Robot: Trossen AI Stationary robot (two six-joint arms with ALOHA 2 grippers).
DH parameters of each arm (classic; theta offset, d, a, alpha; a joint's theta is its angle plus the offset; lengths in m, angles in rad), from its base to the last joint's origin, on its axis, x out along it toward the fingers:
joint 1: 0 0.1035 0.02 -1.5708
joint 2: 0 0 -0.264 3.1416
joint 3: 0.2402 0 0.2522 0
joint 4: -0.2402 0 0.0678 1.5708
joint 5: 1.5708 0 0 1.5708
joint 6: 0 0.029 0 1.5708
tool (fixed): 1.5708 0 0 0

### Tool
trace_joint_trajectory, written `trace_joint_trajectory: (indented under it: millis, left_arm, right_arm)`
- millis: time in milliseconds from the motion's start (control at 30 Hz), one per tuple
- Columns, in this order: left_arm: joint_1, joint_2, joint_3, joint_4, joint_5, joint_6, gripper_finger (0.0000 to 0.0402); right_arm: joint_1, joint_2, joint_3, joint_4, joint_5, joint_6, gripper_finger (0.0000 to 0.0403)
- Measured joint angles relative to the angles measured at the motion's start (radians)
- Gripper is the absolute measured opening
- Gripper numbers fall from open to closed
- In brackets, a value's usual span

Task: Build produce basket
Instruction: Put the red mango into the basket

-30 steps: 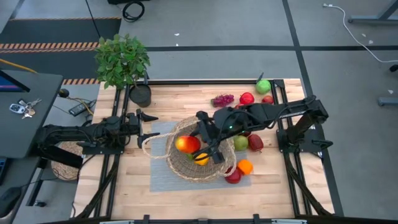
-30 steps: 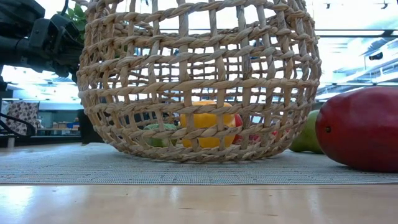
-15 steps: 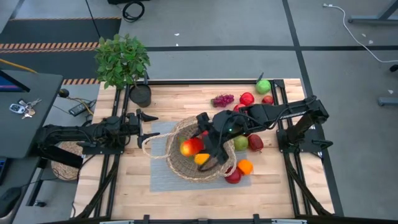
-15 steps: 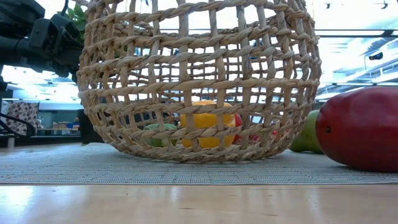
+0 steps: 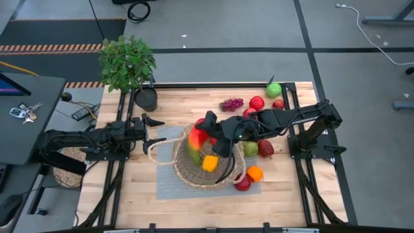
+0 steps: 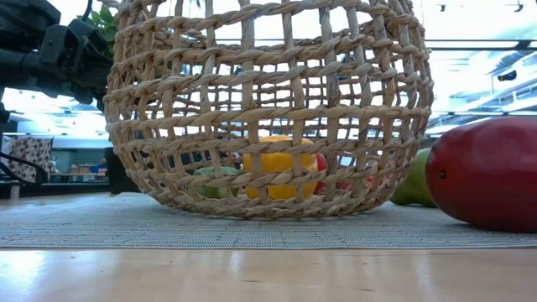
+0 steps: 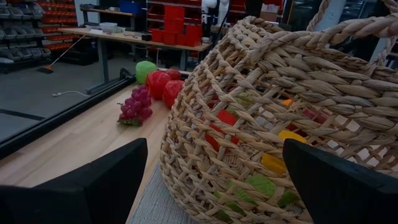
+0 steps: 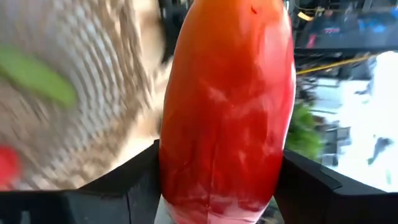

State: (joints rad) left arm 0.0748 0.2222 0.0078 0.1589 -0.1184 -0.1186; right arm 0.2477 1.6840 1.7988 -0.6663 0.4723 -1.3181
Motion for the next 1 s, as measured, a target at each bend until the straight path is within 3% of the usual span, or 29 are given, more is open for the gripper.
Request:
trace_joint_trajectory:
  millis: [233,500,800,1000]
  left_arm:
    - [0.0,0.0,0.0,0.0,0.0,-0.001,0.0382]
    - [0.0,0.0,0.0,0.0,0.0,0.0,0.0382]
    - [0.0,0.0,0.0,0.0,0.0,0.0,0.0382]
    - [0.0,0.0,0.0,0.0,0.0,0.0,0.0382]
  right_arm:
    - [-0.004,0.0,-0.001,0.051,0.087,-0.266,0.0261]
    - [-0.013,0.0,-0.001,0.157,0.084,-0.308,0.0261]
    - [0.031,-0.001,-0.001,0.045,0.081,-0.686,0.0261]
    - [0.053,-0.001,-0.002,0.043,0.094,-0.764,0.0261]
